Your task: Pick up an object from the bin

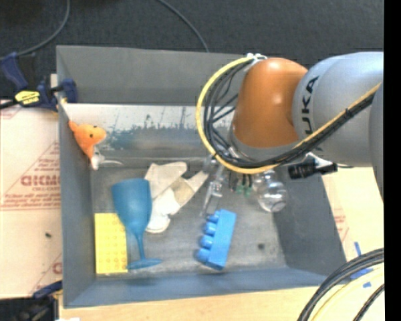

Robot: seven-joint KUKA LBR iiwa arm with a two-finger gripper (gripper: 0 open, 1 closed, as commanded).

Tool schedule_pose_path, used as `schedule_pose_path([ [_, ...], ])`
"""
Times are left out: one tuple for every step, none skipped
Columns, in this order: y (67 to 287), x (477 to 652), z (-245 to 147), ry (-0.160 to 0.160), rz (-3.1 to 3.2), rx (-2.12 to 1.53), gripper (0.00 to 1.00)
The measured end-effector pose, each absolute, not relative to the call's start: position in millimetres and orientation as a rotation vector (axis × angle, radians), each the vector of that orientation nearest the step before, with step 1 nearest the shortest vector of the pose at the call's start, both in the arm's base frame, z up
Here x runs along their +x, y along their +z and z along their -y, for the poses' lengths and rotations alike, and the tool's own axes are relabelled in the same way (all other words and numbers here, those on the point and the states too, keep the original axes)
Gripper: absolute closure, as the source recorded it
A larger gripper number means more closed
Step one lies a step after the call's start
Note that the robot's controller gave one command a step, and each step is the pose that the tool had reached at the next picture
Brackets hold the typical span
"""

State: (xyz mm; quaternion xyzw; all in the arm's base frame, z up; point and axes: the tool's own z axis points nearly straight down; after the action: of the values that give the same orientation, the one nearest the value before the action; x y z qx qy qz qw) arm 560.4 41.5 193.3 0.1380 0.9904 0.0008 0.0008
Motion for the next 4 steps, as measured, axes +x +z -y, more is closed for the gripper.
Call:
schedule_pose_path([
  [195,567.4,-39,0.004,-3.095,0.479,0.00],
  [133,606.4,-66,0.002,-3.105,0.444,0.00],
  [156,595.8,-79,0.006,-3.075,0.588,0.00],
  [160,596.7,-86,0.009,-3.063,0.626,0.00],
])
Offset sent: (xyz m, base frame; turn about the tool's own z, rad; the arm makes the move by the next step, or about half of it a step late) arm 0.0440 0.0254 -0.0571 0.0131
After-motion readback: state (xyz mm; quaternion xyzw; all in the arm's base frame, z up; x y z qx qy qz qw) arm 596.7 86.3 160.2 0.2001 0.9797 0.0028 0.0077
